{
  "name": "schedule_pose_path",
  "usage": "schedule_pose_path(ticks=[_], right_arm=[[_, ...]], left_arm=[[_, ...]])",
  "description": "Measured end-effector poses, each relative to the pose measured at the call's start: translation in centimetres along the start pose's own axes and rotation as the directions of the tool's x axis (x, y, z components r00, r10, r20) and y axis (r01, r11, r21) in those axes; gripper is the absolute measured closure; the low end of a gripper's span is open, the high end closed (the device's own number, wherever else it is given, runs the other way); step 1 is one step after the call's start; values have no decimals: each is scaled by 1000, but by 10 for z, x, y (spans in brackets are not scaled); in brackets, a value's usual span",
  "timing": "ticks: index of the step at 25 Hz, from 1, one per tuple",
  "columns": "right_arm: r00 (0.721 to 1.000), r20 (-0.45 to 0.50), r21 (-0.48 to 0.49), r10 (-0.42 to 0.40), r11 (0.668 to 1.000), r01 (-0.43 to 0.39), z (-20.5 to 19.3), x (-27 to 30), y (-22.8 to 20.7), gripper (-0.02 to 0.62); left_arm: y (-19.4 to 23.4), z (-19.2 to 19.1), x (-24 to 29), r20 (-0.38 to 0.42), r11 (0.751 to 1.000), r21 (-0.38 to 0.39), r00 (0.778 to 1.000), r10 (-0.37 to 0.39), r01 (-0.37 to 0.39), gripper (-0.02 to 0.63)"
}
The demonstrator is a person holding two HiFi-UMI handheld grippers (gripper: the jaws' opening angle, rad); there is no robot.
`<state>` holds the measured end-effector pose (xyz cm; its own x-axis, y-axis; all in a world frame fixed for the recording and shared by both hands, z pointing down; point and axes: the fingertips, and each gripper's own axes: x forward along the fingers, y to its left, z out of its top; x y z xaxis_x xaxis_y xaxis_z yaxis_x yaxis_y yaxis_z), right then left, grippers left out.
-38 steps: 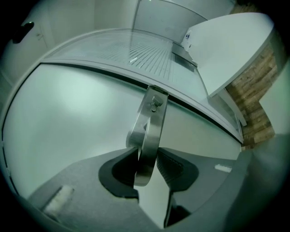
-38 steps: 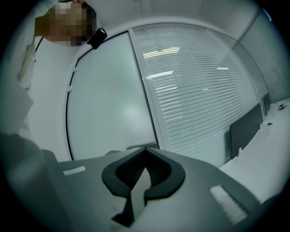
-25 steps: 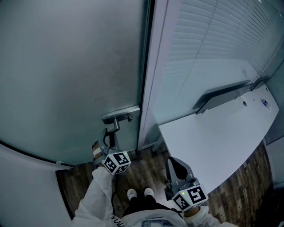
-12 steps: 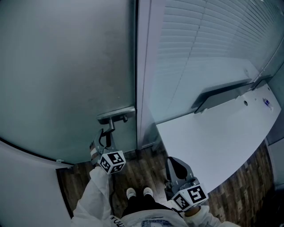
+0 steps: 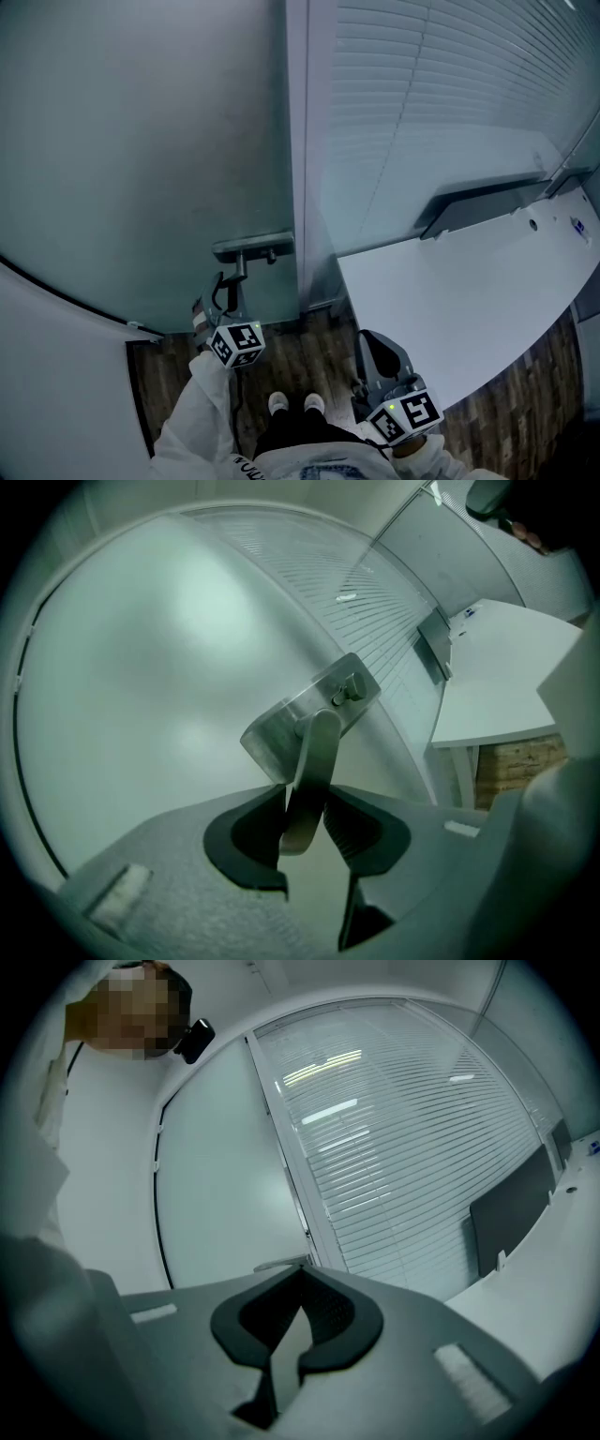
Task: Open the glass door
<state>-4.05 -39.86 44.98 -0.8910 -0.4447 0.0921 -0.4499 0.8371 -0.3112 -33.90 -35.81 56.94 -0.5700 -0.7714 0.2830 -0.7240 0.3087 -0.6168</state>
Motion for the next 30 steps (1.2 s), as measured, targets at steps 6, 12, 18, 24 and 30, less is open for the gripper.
schedule_pose_path(ticks=[6,12,18,24,30], right_arm=[[1000,12,23,17,1000,-17,15,3,-11,591],[1000,16,37,23,999,-24,24,7,-10,591],[1000,27,37,7,999,-8,21,-1,2,591],[998,51,18,-26,1000,25,10,-40,36,591],[993,78,13,-89,996,88,1,-75,66,591]], left_arm=[[2,8,-9,-24,1000,11,1000,1,-1,482],[2,9,-22,-38,1000,7,999,-8,8,482],[-3,2,-43,-28,999,14,999,-31,31,482],[-11,-7,-75,0,998,24,998,-61,60,480],[-16,-14,-100,28,995,44,995,-93,92,482]])
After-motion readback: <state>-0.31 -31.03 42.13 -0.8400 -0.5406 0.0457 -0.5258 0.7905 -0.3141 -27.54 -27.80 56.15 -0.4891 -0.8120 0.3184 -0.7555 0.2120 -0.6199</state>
